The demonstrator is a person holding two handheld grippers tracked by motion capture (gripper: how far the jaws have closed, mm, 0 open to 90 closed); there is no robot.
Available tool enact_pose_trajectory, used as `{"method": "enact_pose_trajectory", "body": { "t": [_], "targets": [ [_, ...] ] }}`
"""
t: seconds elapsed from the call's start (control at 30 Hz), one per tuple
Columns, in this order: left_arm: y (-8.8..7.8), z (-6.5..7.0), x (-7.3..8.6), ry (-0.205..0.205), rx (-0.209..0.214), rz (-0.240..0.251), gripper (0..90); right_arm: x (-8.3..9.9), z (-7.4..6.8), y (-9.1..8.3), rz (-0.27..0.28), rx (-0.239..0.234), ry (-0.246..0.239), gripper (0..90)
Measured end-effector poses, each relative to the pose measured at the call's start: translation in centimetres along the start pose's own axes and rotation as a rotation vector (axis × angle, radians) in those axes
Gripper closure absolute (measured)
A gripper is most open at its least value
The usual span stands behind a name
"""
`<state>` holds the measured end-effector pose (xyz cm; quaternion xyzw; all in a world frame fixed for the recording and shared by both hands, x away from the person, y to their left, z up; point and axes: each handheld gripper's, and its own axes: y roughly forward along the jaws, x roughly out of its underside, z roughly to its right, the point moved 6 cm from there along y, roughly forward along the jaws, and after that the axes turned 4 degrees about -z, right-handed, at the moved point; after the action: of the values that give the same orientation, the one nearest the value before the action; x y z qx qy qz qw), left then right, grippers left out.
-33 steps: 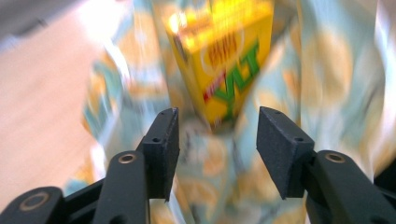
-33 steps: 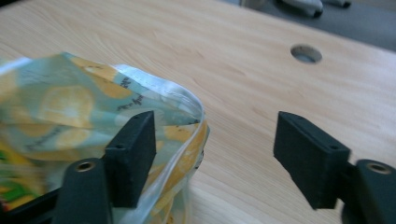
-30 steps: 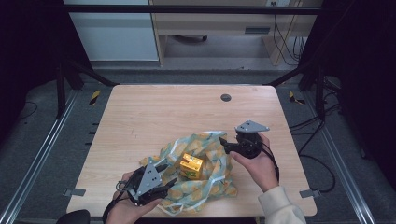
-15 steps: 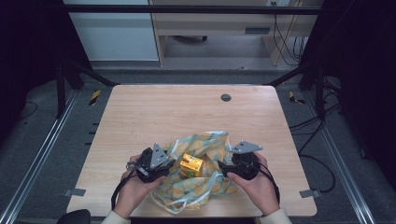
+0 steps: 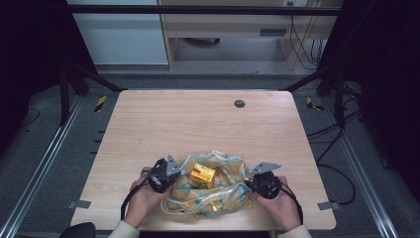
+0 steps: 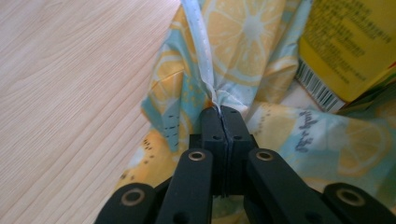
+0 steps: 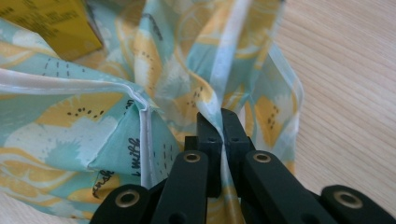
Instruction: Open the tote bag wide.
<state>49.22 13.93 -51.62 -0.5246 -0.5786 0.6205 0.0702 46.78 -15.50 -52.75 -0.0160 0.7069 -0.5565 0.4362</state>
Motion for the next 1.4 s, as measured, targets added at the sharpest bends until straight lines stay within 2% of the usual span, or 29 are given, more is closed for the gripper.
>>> {"method": "enact_pose_trajectory", "body": {
  "t": [0.1, 0.3, 0.6, 0.67, 0.7, 0.73, 0.77, 0.8, 0.83, 0.87, 0.9, 0.93, 0.97, 1.0, 1.07, 1.2, 1.4],
  "targets": [
    [-0.3, -0.3, 0.3, -0.007, 0.001, -0.002, 90.0, 0.3, 0.3, 0.1, -0.012, 0.002, -0.006, 89.6],
    [-1.5, -0.4, 1.3, 0.018, -0.015, -0.041, 90.0, 0.8, 0.7, 0.1, -0.031, 0.036, -0.034, 89.7],
    [-2.1, -0.2, 2.0, 0.015, -0.016, -0.058, 90.0, 1.2, 1.6, -0.4, -0.013, 0.044, -0.013, 89.5],
    [-2.3, -0.2, 1.9, 0.008, -0.016, -0.031, 89.8, 1.2, 1.7, -0.5, 0.008, 0.044, -0.006, 86.7],
    [-2.3, -0.2, 1.9, 0.008, -0.016, -0.031, 87.4, 1.1, 1.6, -0.7, 0.025, 0.047, -0.005, 80.9],
    [-2.7, -0.2, 1.8, 0.012, -0.024, 0.0, 87.4, 1.1, 1.6, -0.7, 0.025, 0.047, -0.005, 80.9],
    [-3.0, -0.3, 1.6, 0.012, -0.034, 0.027, 81.6, 0.8, 1.6, -1.1, 0.057, 0.054, -0.007, 72.5],
    [-3.6, -0.5, 1.3, -0.009, -0.054, 0.081, 67.9, 0.3, 1.4, -1.9, 0.119, 0.074, -0.005, 55.0],
    [-4.0, -0.6, 1.0, -0.029, -0.06, 0.119, 61.6, 0.0, 1.4, -2.3, 0.142, 0.092, -0.007, 48.4],
    [-4.0, -0.6, 1.0, -0.029, -0.06, 0.119, 54.3, 0.0, 1.4, -2.3, 0.142, 0.092, -0.007, 48.4],
    [-4.9, -1.0, 0.4, -0.086, -0.057, 0.204, 47.8, -0.9, 1.1, -3.5, 0.228, 0.108, -0.007, 36.6],
    [-5.2, -1.0, 0.2, -0.106, -0.047, 0.235, 46.3, -1.3, 0.9, -4.1, 0.268, 0.1, -0.002, 32.7],
    [-5.2, -1.0, 0.2, -0.106, -0.047, 0.235, 44.0, -1.3, 0.9, -4.1, 0.268, 0.1, -0.002, 32.7],
    [-6.2, -1.5, -0.2, -0.163, -0.028, 0.315, 38.9, -2.0, 0.8, -5.2, 0.344, 0.094, 0.015, 25.3],
    [-6.8, -2.2, -0.4, -0.193, -0.042, 0.36, 33.9, -2.4, 1.0, -6.0, 0.398, 0.116, 0.034, 23.4],
    [-8.2, -4.6, 0.4, -0.232, -0.107, 0.401, 26.2, -2.4, 2.6, -7.3, 0.465, 0.153, 0.078, 19.6],
    [-9.8, -8.6, 3.1, -0.32, -0.2, 0.402, 19.6, -1.1, 5.5, -8.5, 0.495, 0.217, 0.18, 14.8]
  ]
}}
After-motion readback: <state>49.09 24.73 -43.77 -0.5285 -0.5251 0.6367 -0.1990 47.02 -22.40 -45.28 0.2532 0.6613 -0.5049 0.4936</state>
